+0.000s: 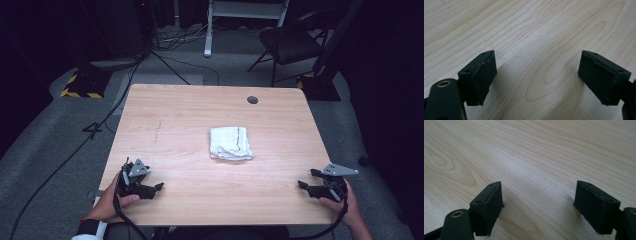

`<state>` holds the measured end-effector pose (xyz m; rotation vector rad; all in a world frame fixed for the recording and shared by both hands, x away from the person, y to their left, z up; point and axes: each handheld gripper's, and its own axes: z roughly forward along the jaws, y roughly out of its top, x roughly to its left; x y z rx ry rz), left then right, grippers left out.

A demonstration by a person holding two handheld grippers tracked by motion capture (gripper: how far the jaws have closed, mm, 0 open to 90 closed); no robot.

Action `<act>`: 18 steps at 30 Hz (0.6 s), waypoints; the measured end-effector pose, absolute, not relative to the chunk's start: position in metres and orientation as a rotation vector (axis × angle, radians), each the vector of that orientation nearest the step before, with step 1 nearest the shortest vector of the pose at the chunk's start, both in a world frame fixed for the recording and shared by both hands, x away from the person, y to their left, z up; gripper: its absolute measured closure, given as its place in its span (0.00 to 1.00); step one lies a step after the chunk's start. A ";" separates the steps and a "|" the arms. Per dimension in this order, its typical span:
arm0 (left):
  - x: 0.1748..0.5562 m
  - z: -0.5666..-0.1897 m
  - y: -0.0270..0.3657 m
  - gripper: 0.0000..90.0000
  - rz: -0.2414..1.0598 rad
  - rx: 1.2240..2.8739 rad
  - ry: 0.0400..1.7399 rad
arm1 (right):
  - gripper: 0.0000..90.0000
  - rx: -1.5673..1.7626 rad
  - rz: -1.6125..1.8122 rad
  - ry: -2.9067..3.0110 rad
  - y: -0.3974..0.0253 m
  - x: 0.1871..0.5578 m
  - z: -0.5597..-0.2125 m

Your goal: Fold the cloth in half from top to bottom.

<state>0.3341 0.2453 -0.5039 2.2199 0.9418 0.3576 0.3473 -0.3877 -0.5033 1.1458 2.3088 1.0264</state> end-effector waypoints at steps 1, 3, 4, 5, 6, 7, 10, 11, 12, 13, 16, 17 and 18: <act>0.334 -0.504 0.245 0.17 0.359 2.222 0.940 | 0.25 1.146 1.027 2.309 -0.388 0.347 -0.503; 0.334 -0.504 0.245 0.17 0.358 2.222 0.940 | 0.25 1.146 1.026 2.309 -0.388 0.347 -0.503; 0.334 -0.504 0.245 0.17 0.356 2.222 0.939 | 0.25 1.146 1.027 2.309 -0.388 0.347 -0.503; 0.334 -0.504 0.245 0.17 0.355 2.221 0.939 | 0.25 1.146 1.027 2.309 -0.388 0.347 -0.503; 0.335 -0.504 0.245 0.17 0.355 2.222 0.938 | 0.25 1.146 1.028 2.309 -0.388 0.347 -0.503; 0.335 -0.504 0.245 0.17 0.355 2.222 0.938 | 0.25 1.145 1.028 2.309 -0.388 0.347 -0.503; 0.335 -0.504 0.245 0.17 0.355 2.223 0.938 | 0.25 1.145 1.028 2.310 -0.388 0.347 -0.503; 0.335 -0.504 0.245 0.17 0.355 2.222 0.938 | 0.25 1.145 1.028 2.310 -0.388 0.347 -0.503; 0.335 -0.504 0.245 0.17 0.355 2.222 0.938 | 0.25 1.144 1.028 2.310 -0.388 0.348 -0.503; 0.335 -0.504 0.245 0.17 0.355 2.222 0.938 | 0.25 1.143 1.026 2.310 -0.388 0.348 -0.503; 0.335 -0.504 0.245 0.17 0.355 2.223 0.938 | 0.25 1.143 1.026 2.310 -0.388 0.348 -0.503; 0.335 -0.504 0.245 0.17 0.355 2.223 0.938 | 0.25 1.143 1.026 2.310 -0.388 0.348 -0.503; 0.335 -0.504 0.246 0.17 0.355 2.223 0.938 | 0.25 1.143 1.026 2.310 -0.388 0.348 -0.503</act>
